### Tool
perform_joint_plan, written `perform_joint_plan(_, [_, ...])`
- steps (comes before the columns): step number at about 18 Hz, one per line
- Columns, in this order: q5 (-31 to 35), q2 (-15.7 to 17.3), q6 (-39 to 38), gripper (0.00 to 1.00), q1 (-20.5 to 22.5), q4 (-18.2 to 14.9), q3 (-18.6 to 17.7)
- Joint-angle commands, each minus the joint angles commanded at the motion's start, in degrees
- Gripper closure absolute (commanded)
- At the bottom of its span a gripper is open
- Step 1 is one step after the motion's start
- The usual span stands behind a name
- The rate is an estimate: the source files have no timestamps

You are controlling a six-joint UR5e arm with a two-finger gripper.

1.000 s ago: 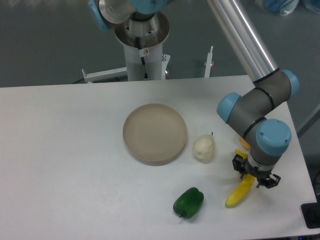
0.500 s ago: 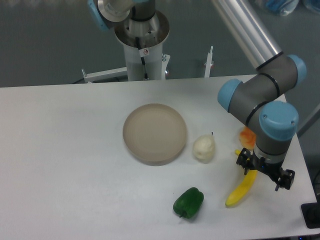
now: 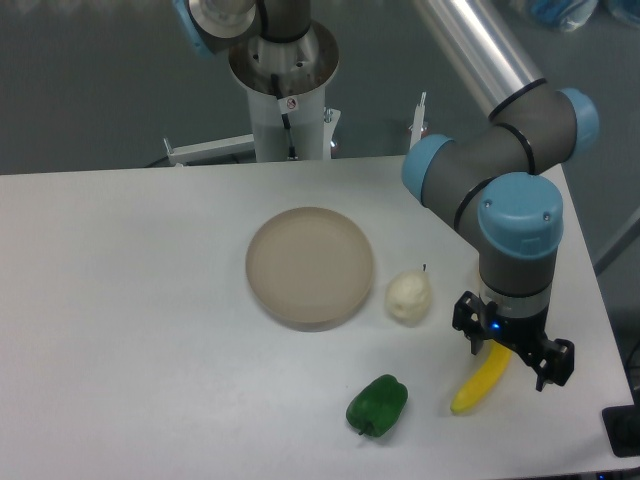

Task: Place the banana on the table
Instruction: 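Lift the open gripper up away from the banana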

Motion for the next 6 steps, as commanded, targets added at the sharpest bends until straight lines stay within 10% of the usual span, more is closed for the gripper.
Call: perform_joint_plan(6, [0.00, 0.00, -0.35, 0.00, -0.09, 0.09, -0.52])
